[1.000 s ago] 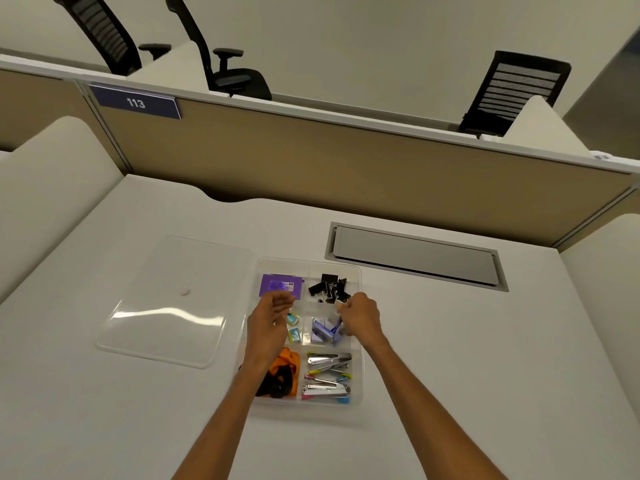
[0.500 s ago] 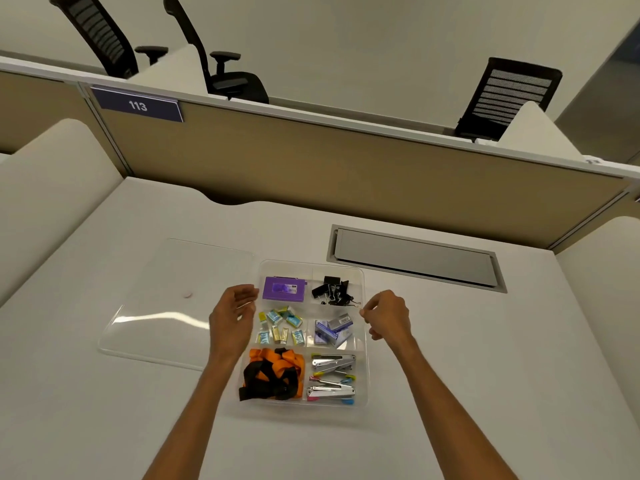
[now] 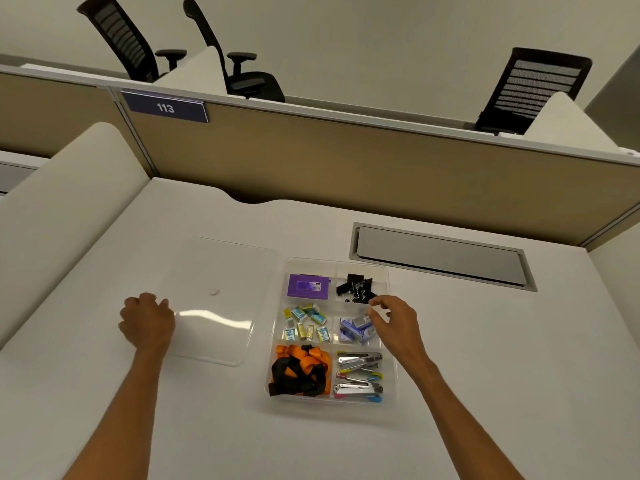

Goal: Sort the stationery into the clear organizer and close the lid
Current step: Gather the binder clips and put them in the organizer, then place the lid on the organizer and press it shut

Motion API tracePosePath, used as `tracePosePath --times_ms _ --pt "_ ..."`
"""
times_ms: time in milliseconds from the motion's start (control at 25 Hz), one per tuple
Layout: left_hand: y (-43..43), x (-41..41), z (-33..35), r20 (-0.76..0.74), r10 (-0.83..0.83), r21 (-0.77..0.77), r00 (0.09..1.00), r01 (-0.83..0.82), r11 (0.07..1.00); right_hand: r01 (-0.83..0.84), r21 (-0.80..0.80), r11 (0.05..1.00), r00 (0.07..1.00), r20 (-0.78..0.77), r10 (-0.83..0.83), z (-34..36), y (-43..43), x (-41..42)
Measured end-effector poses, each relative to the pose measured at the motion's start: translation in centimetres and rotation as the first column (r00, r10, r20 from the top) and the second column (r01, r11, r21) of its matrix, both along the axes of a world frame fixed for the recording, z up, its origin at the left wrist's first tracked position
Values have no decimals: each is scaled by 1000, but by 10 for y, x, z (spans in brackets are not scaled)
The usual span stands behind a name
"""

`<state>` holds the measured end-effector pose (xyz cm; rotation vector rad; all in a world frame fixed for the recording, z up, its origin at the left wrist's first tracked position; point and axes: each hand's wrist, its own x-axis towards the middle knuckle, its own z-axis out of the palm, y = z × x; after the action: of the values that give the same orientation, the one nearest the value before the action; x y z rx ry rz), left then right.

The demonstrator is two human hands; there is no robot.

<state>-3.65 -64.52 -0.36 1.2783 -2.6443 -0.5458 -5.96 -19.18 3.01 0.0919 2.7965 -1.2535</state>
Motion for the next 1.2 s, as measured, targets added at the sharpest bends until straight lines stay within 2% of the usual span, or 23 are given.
tracePosePath --times_ms 120,280,400,560,720,800,880,1000,1120,1200 --pt "-14 1 -12 121 -55 -34 991 60 998 -31 63 998 999 9 31 -4 2 5" --pt "-30 4 -23 164 -54 -77 985 67 995 -7 79 997 1000 28 5 -9 10 13" --pt "-43 4 -26 213 -67 -94 975 89 992 40 150 988 996 -79 -29 -10 18 18" --pt "-54 7 -28 189 -87 -124 978 112 986 51 215 975 990 -139 -21 -11 24 20" --pt "-69 6 -25 333 -123 -188 935 193 963 30 267 963 986 -167 16 -14 24 22" --pt "-73 3 -20 368 -155 -170 917 231 958 24 272 962 987 -162 21 -16 22 22" --pt "-80 1 -16 316 -179 -117 932 226 967 15 279 960 987 -157 31 -16 20 23" --pt "-92 7 -2 100 -148 107 984 138 985 11 311 950 985 -169 44 -13 17 21" --pt "-89 17 31 -103 -182 215 978 201 956 -8 371 929 979 -185 82 -9 12 20" --pt "-76 24 64 -129 -233 232 964 257 938 -34 391 920 978 -176 111 -6 8 19"
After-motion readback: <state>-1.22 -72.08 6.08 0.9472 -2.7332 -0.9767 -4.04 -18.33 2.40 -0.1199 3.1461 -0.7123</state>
